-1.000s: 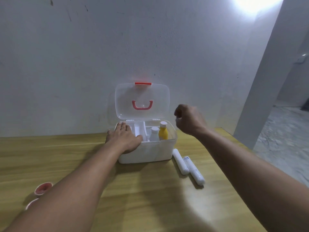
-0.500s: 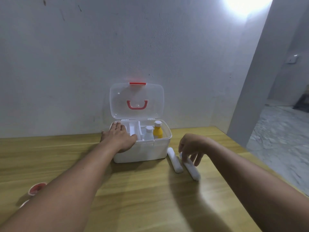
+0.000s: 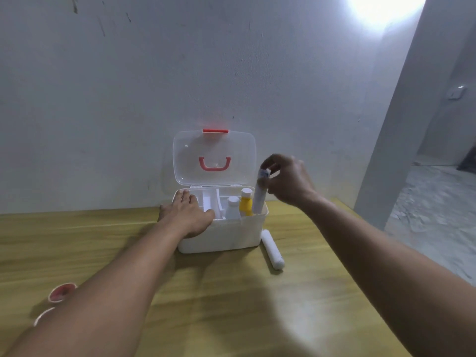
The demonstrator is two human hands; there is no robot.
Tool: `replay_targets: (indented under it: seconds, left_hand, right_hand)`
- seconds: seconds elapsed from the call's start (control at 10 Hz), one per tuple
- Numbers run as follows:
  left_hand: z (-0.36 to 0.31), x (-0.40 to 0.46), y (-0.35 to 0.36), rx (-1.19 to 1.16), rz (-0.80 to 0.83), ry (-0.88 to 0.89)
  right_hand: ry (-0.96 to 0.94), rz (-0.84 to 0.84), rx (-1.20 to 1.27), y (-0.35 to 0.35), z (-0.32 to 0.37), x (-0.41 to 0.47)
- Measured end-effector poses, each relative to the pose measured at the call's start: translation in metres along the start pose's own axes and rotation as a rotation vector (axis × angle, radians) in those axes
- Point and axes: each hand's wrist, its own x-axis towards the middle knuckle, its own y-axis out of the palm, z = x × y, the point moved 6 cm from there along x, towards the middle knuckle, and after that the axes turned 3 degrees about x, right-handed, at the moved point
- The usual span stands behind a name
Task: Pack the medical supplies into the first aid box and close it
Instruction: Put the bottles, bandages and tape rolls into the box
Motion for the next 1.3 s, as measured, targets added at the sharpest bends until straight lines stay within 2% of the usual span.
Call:
replay_targets:
  seconds: [0.1, 0.3, 0.4, 0.6, 0.7, 0.8, 0.9, 1.0, 1.2, 1.3]
  left_hand:
    - [0.000, -0.001, 0.000, -0.002, 0.000, 0.000]
    - [0.000, 0.000, 0.000, -0.005, -0.011, 0.002]
    - [0.000, 0.001, 0.001, -0.008, -0.007, 0.002]
    - [0.001, 0.001, 0.000, -0.020, -0.019, -0.002]
    - [0.001, 0.001, 0.001, -0.023, -0.017, -0.003]
    - [0.001, 0.000, 0.001, -0.021, -0.007, -0.003]
    - [0.001, -0.001, 0.001, -0.017, -0.001, -0.005]
    - [0.000, 0.000, 0.000, -0.012, -0.007, -0.003]
    - [0.000, -0.001, 0.000, -0.011, -0.012, -0.001]
    - [0.000, 0.000, 0.001, -0.005, -0.012, 0.001]
  right_hand:
    - [-0.038, 0.117, -0.091, 0.025, -0.007, -0.013]
    - [-0.029, 0.147, -0.122, 0.034, -0.018, -0.017]
    - [-0.049, 0.239, -0.196, 0.043, -0.017, -0.016]
    - [-0.053, 0.302, -0.302, 0.046, -0.017, -0.015]
    - [-0.043, 0.247, -0.257, 0.041, -0.014, -0.013]
    - [-0.004, -0.080, 0.007, 0.004, -0.007, -0.003]
    - [0.072, -0.255, 0.110, -0.027, -0.012, 0.006]
    - [0.230, -0.082, -0.057, -0.020, -0.036, 0.007]
    - [0.509, 0.522, -0.112, 0.040, -0.079, -0.038]
    - [0.596, 0.664, -0.084, 0.054, -0.084, -0.044]
